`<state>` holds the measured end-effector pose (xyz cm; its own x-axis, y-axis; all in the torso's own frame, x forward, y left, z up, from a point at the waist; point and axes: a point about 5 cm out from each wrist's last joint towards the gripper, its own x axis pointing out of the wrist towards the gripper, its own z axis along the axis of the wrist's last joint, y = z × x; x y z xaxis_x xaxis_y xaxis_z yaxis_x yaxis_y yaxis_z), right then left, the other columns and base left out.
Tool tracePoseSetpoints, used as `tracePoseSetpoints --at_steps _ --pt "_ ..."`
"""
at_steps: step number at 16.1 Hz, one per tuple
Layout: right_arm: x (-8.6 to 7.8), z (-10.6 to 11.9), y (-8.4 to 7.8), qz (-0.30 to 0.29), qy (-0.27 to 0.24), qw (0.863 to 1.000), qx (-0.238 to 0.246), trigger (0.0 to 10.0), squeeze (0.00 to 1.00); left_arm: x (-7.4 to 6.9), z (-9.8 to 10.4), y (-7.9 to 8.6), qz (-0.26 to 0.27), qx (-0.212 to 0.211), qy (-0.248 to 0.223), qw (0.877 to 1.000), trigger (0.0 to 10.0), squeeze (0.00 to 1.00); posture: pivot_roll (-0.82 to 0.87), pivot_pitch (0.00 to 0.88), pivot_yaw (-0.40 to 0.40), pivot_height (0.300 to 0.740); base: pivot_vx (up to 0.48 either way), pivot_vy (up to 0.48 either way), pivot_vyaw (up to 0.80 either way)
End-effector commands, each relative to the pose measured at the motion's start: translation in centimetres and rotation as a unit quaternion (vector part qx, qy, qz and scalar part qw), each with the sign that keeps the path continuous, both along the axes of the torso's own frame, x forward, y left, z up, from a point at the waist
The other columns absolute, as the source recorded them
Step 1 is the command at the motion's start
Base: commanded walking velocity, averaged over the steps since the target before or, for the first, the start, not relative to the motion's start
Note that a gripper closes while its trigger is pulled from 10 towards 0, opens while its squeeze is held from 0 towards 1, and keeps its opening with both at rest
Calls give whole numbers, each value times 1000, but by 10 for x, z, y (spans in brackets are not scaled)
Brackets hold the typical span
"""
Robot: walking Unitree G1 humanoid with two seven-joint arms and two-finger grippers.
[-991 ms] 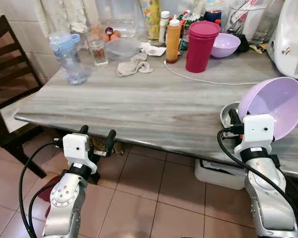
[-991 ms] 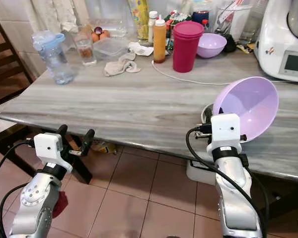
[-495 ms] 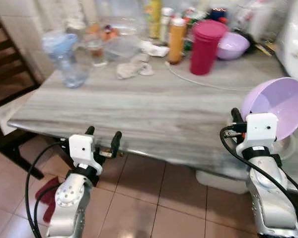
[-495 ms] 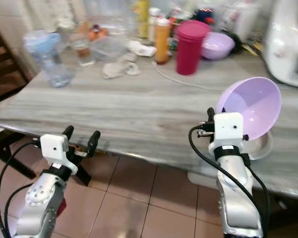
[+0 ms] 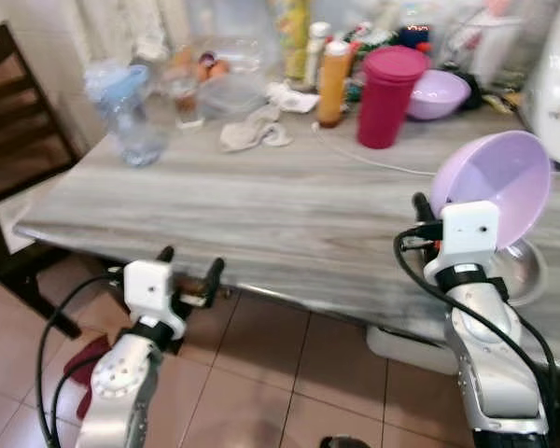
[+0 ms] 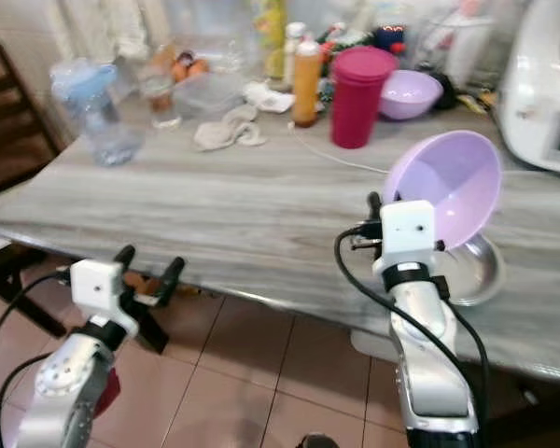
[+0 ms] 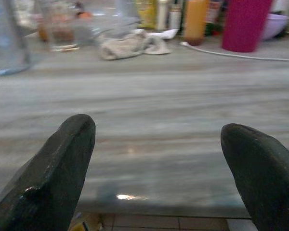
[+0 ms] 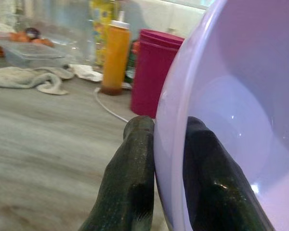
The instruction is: Setting the table
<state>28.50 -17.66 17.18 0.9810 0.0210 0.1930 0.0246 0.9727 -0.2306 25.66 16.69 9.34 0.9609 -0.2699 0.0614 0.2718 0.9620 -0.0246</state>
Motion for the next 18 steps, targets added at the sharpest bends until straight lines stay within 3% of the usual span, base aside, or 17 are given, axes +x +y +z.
tracePoseSetpoints --at_steps 1,7,10,14,18 --pt "0 0 -4 -8 0 1000 0 10000 0 1 5 -5 -20 13 -8 1000 10000 0 -174 113 40 740 0 0 -800" --pt "8 6 -1 19 -5 1000 -19 10000 0 -2 6 -8 -69 20 -16 997 10000 0 -175 119 38 740 0 0 -800" --pt "19 13 2 46 -8 998 -36 10000 0 -5 9 -12 -107 30 -22 994 10000 0 -171 125 35 740 0 0 0" --pt "40 24 19 111 0 993 -45 10000 0 -8 10 -10 -130 44 -24 990 10000 0 -160 146 26 740 0 0 0" --pt "58 28 47 208 31 976 -63 10000 0 -15 10 -14 -149 53 -25 987 10000 0 -148 162 14 740 0 0 0"
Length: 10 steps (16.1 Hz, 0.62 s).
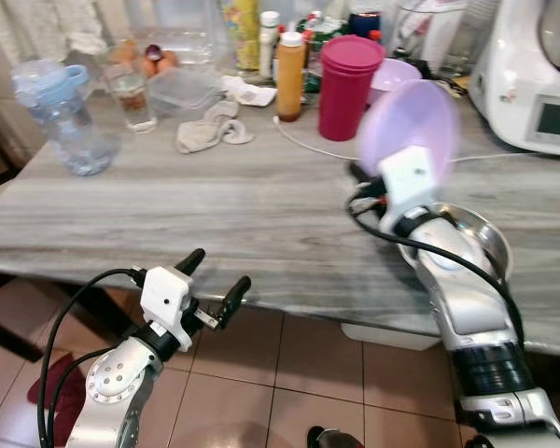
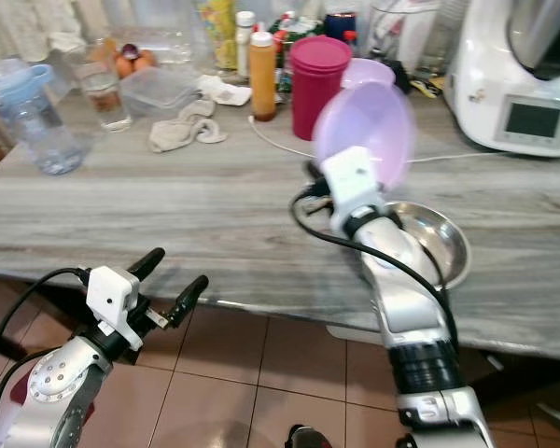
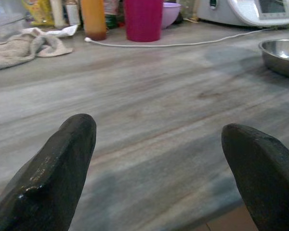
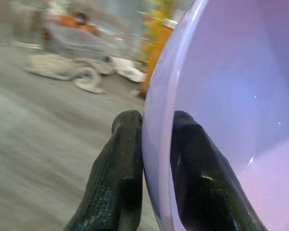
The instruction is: Setting the table
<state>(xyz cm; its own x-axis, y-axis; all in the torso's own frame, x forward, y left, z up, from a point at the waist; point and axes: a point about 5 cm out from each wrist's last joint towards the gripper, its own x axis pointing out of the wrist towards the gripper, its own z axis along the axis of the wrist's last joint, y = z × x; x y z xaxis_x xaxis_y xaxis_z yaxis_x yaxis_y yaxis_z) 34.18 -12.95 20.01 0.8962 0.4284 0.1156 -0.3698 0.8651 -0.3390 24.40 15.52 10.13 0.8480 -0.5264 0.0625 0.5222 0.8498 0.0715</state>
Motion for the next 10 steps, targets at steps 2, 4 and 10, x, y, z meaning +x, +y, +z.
tracePoseSetpoints --at_steps 2,4,10 --pt "5 -4 8 42 35 998 -11 10000 0 -5 3 -2 -17 11 -8 1000 10000 0 -136 162 6 740 0 0 0" --pt "6 -8 11 50 56 997 -29 10000 0 -6 4 -1 -15 14 -10 1000 10000 0 -132 161 3 740 0 0 0" --pt "2 -19 12 52 108 989 -83 10000 0 -5 3 -1 -14 11 -9 1000 10000 0 -145 157 12 740 0 0 0"
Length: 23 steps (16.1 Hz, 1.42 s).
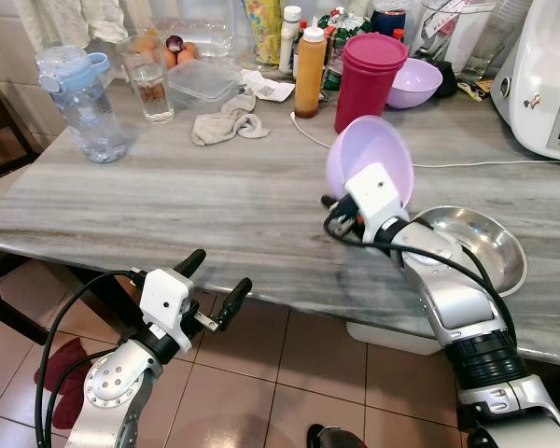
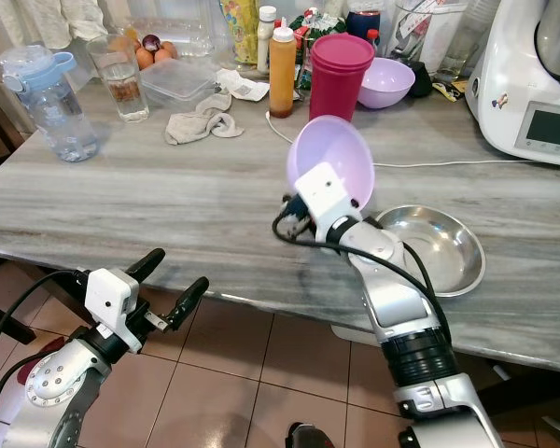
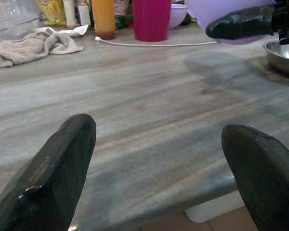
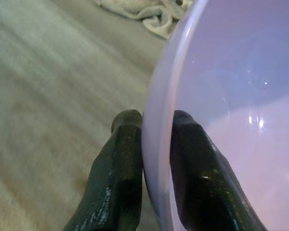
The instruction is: Setting the table
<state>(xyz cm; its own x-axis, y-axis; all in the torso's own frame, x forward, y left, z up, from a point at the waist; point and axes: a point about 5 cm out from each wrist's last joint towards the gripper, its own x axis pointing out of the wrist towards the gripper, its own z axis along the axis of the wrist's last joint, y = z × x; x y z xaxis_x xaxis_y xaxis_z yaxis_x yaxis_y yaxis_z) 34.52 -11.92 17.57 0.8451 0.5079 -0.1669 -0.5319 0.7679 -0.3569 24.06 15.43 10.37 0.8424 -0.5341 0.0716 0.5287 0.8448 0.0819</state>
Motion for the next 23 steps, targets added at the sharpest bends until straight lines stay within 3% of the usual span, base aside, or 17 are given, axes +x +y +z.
tracePoseSetpoints --at_steps 1,9,12,18,23 --pt "-4 1 1 22 15 999 -27 10000 0 0 1 -1 -12 8 -2 1000 10000 0 -153 155 14 740 0 0 0" --pt "-18 -4 0 51 78 993 -72 10000 0 6 2 -6 -22 6 3 1000 10000 0 -155 145 20 740 0 0 0" --pt "-19 -8 -2 48 92 992 -77 10000 992 7 4 -7 -25 6 1 1000 10000 0 -155 143 22 740 0 0 0" --pt "-19 -12 -5 38 98 991 -87 10000 1000 5 9 -12 -52 -5 -2 999 10000 0 -149 132 29 740 0 0 0" --pt "-8 7 -8 6 56 997 -57 10000 1000 8 11 -13 -60 -6 -5 998 10000 0 -152 118 38 740 0 0 0"
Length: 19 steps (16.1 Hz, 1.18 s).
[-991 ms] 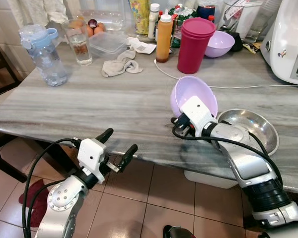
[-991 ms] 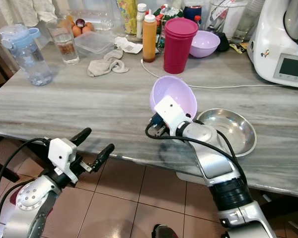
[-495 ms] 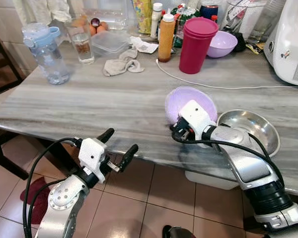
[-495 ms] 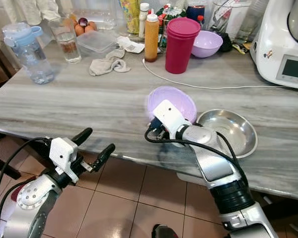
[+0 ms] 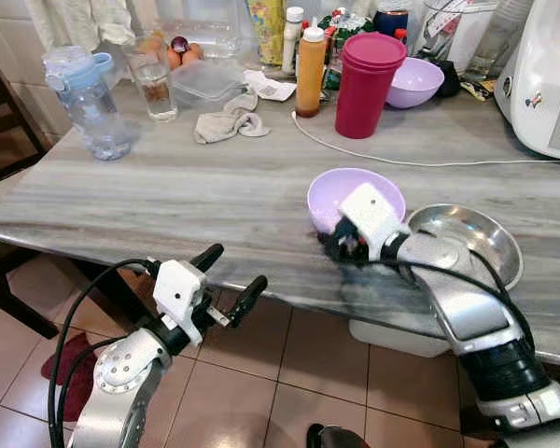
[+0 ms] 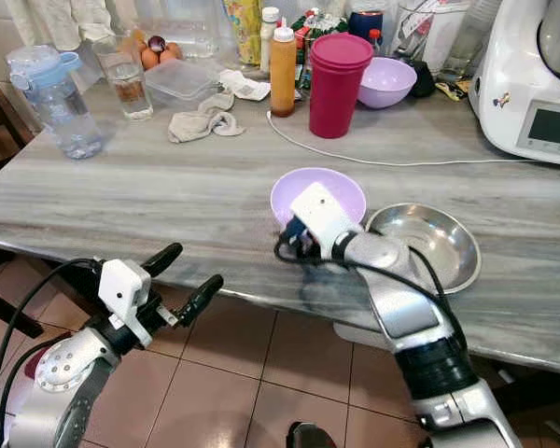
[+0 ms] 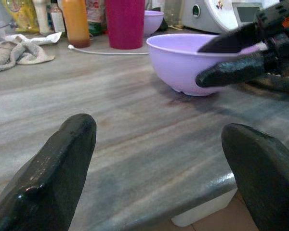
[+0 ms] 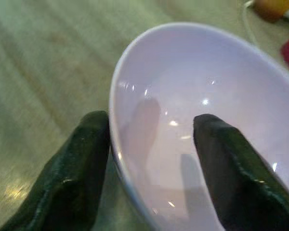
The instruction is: Setting the table
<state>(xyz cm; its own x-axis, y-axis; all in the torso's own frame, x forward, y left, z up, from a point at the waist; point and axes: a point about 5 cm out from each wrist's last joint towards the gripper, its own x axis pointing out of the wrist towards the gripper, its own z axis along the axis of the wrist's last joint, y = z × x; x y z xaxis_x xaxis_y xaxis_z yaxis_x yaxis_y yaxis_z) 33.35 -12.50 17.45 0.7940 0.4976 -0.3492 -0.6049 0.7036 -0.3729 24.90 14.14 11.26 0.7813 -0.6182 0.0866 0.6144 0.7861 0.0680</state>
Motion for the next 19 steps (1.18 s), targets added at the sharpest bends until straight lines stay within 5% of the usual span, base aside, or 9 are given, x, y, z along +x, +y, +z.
tracePoseSetpoints --at_steps 1,14,19 --pt "5 11 -2 -11 -21 1000 10 10000 1000 0 2 0 -8 4 -3 1000 10000 0 -152 118 38 740 0 0 0" --pt "17 58 1 -97 -154 971 157 10000 1000 8 9 1 -7 6 -10 1000 10000 0 -156 112 50 740 0 0 0" --pt "-6 49 -42 -206 -214 940 165 10000 1000 8 4 4 21 3 -15 1000 10000 0 -162 118 56 740 0 0 0"
